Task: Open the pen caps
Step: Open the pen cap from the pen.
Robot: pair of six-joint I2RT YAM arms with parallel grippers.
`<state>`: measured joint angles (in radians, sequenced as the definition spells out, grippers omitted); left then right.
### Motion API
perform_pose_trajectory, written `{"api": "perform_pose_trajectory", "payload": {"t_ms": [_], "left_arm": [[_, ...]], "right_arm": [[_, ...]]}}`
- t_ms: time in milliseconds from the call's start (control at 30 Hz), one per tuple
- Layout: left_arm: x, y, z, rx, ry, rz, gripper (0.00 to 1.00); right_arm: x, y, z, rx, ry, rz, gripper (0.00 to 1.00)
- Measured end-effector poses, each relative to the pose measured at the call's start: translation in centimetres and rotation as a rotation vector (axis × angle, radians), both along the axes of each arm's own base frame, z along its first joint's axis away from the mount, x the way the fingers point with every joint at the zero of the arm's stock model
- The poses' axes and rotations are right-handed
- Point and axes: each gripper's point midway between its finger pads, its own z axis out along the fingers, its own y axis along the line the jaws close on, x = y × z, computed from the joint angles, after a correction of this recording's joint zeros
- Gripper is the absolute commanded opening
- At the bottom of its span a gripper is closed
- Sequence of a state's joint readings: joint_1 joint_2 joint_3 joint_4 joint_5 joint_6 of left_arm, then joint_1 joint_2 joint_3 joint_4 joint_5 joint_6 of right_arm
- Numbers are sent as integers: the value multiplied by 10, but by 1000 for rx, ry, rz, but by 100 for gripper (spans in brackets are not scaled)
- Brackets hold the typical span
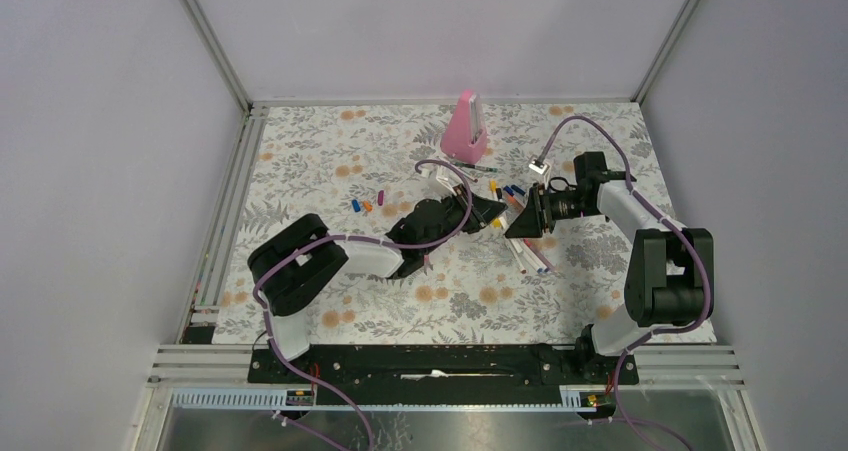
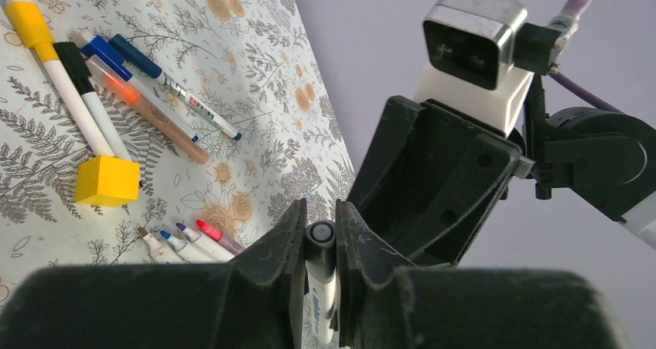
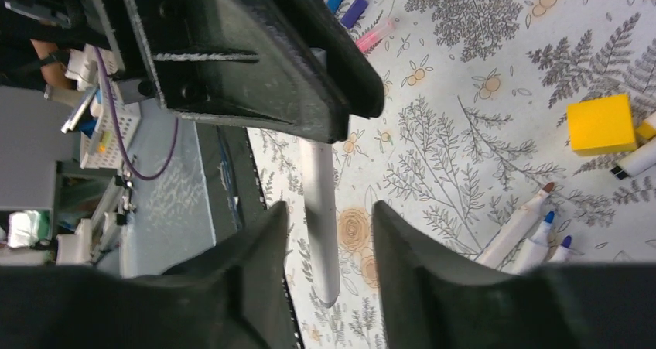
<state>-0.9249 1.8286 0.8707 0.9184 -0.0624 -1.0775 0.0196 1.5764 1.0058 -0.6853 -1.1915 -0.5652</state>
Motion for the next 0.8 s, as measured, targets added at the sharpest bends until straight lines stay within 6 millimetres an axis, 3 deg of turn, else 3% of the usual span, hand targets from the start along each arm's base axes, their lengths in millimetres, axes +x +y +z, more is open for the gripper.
{"api": "perform_pose_trajectory", "payload": {"t_ms": [100, 167, 300, 400, 567, 733, 800], "left_arm": [[-3, -1, 3, -12, -9, -6, 0], [-5, -3, 5, -21, -16, -14, 0], [-11, -7, 13, -45, -35, -30, 0], [-10, -6, 12, -33, -54, -23, 0], [-3, 3, 15, -47, -91, 9, 0], [8, 20, 39, -52, -143, 1, 0], [40, 49, 68, -71, -200, 121, 0]], "right_arm": [[-3, 0, -4, -3, 6, -2, 63], [-7, 1, -7, -5, 17, 0, 60], [-10, 6, -8, -4, 20, 18, 33], [-13, 10, -4, 17, 35, 24, 2], [-15, 13, 0, 44, 2, 52, 0], [-8, 24, 15, 105, -70, 102, 0], [-13, 25, 16, 96, -57, 113, 0]]}}
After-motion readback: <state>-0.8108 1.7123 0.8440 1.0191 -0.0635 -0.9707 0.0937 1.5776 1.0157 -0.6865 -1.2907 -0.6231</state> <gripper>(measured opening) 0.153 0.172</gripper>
